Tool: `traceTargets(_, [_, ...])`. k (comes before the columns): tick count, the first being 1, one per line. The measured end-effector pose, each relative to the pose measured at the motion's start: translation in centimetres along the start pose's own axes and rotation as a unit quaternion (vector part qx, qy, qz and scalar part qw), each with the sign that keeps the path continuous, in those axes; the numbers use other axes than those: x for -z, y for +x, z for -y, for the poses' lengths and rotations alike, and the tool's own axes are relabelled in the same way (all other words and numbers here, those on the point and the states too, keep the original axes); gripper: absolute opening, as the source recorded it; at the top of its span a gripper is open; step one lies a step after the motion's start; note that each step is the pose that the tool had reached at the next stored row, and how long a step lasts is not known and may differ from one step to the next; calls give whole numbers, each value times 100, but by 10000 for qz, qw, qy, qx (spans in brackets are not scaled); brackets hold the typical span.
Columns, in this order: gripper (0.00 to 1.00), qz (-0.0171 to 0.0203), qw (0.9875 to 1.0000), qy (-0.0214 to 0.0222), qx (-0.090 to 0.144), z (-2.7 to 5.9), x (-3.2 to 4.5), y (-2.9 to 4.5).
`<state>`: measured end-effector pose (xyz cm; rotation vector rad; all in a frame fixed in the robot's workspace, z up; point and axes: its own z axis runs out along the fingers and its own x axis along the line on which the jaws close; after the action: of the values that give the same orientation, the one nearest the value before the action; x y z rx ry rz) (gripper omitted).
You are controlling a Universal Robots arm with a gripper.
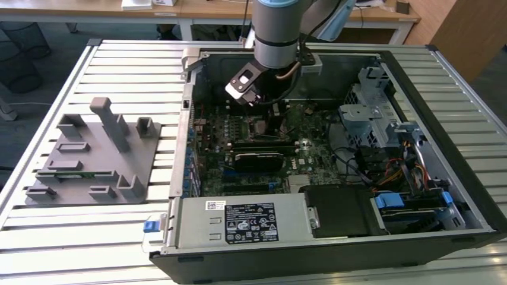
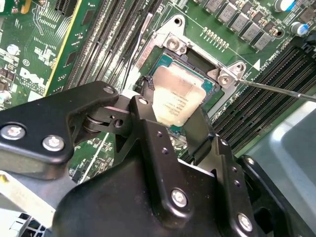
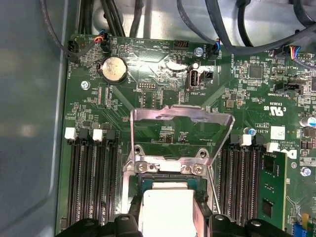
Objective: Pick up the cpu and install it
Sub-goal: 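Place the cpu into insertion slot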
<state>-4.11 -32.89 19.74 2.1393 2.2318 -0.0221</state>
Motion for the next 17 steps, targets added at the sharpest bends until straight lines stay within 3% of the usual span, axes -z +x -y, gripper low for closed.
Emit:
traceTargets(4, [52,-10,10000,-1,-2,-4,1,0])
traceTargets(7, [53,-38,10000,-3,-1,16,23,0])
traceTargets(8, [53,-39,10000,-3,-2,24,24,0])
traceTargets(9, [59,-39,10000,-4,-2,40,24,0])
traceTargets(17, [59,-38,10000,-5,-2,50,-24,2])
